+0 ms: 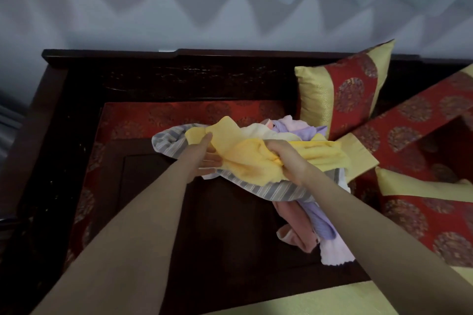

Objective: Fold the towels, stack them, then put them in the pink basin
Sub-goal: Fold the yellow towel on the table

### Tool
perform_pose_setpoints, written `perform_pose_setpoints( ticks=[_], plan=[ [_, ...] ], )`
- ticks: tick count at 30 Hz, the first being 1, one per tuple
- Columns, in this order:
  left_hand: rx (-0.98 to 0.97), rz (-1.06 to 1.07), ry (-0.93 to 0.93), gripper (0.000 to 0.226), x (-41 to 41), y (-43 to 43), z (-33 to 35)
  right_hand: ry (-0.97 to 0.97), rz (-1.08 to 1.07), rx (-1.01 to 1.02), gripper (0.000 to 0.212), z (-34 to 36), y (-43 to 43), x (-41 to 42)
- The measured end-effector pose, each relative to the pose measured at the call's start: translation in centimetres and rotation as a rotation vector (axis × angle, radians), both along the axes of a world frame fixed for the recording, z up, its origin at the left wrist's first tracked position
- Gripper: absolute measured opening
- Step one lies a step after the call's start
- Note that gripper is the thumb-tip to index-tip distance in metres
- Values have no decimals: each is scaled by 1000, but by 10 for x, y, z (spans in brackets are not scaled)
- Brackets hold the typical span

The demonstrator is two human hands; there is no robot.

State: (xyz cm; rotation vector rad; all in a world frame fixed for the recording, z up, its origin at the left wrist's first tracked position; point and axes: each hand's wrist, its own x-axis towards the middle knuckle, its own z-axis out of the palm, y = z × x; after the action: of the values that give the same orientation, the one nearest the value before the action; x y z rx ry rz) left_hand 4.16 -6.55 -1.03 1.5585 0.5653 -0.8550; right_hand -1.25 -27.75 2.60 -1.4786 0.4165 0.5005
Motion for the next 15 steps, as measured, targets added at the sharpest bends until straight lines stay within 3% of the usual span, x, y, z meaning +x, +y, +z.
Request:
perform_pose_setpoints(
  ticks=[2,5,6,8,10,12,15],
  plan=[
    [-18,-17,-10,47,2,-11,0,-85,134,-127,30,-2,-2,-2],
    [-18,-34,-56,44,8,-27,-2,-129,397,-280,16,-6,-2,-10],
    [-6,-22,-68,43,9,-31,0,-134,483,-345,24,-9,-3,-14],
    [-4,78,-60,39,14,-33,5,-154,592,-552,59,-13,-5,-20],
    [-103,239,-19,43,23,-25,12,-249,633,-821,74,-23,-11,-28],
    [-172,330,-62,49,34,-11,21,-294,577,-1028,59,-31,-26,-35],
    [-333,462,-82,45,45,13,39,-192,367,-1188,41,-32,-58,-41]
  ],
)
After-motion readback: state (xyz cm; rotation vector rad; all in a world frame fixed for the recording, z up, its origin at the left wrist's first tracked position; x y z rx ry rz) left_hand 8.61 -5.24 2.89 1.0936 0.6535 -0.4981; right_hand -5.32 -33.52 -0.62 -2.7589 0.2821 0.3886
